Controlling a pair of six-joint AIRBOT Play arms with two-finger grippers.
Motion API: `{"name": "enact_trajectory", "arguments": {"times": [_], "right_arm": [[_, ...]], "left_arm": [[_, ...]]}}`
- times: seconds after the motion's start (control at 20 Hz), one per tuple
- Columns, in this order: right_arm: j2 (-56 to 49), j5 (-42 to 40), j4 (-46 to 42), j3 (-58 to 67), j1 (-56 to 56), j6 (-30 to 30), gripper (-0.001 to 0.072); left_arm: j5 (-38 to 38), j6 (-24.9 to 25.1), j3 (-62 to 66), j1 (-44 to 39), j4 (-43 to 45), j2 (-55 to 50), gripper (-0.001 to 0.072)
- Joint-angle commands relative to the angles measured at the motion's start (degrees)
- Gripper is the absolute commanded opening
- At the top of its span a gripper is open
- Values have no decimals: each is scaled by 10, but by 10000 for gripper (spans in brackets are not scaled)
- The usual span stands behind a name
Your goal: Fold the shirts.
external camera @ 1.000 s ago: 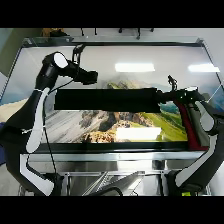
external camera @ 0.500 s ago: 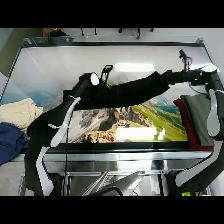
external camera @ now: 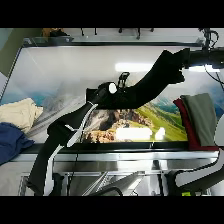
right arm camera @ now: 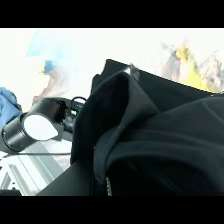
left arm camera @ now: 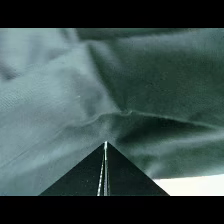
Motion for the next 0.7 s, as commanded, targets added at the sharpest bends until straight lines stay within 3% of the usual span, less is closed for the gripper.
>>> {"name": "enact_trajectory", "arguments": {"times": [0.0,0.2,0.5,0.55,0.6,0.65], "right_arm": [[-11,0,-12,4,18,20,20],[-51,-26,-18,4,116,28,21],[-132,-231,-18,4,341,26,31],[-155,-286,-18,4,381,23,194],[-177,-341,-16,4,417,0,436],[-199,-389,-16,4,449,-24,537]], "left_arm": [[-75,20,-14,54,-54,64,12],[-220,64,-14,169,-54,214,12],[-288,77,-17,315,-53,378,12],[-291,88,-23,327,-53,392,12],[-290,95,-37,337,-53,407,12],[-289,99,-56,345,-53,420,12]]}}
